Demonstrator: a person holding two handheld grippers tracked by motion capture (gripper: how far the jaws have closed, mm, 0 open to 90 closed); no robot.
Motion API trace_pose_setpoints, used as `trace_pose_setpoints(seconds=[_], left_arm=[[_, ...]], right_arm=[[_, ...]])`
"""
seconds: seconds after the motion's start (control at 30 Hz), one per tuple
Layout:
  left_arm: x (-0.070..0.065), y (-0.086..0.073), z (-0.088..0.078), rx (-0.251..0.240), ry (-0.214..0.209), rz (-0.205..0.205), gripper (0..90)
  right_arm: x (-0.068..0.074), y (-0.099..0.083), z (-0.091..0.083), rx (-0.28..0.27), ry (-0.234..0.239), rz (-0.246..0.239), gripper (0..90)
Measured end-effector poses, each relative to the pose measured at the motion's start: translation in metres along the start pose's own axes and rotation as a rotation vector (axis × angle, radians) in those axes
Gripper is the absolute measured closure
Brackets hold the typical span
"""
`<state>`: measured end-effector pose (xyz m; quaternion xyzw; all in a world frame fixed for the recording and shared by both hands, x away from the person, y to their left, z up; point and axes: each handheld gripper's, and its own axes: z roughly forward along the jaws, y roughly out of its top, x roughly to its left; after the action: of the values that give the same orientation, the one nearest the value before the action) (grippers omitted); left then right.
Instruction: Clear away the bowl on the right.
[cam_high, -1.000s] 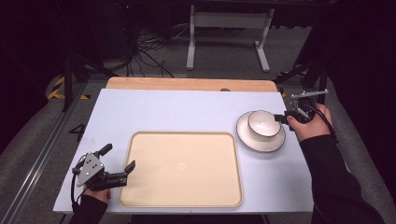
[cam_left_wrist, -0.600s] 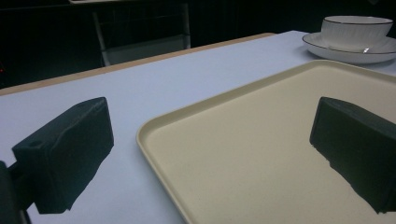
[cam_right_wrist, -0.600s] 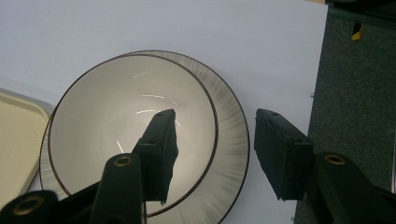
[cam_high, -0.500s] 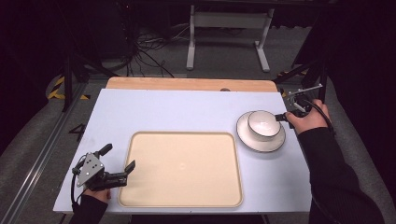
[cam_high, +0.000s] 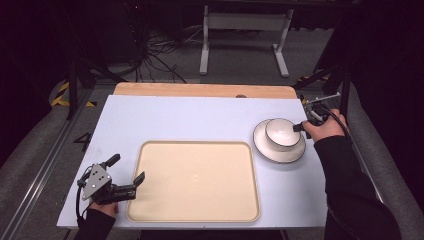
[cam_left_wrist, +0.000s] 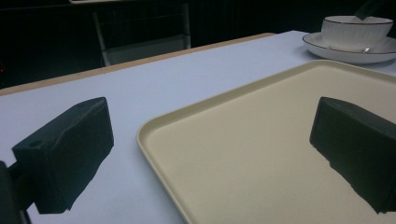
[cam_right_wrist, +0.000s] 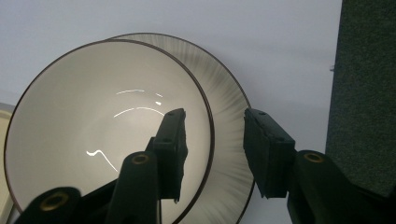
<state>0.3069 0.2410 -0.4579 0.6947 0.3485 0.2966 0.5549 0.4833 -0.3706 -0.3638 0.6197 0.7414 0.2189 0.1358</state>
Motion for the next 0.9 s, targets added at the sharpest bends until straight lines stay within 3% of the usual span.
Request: trace_pose_setpoints(seconds=[0.3,0.67,0.9], left_arm=[[0.0,0.0,0.0,-0.002,0.0,-0.001,0.2],[0.0,0.0,0.0,-0.001,0.0,-0.003,0.2],[0.0,0.0,0.0,-0.001,0.0,-0.003,0.2]], right_arm=[[0.002,-0.001,0.017,0.048,0.005,0.013,60.7],[0.0,-0.002,0.03,0.067,0.028,0.04,63.7],[0.0,-0.001,0.029,0.086,0.034,0.073,78.5]])
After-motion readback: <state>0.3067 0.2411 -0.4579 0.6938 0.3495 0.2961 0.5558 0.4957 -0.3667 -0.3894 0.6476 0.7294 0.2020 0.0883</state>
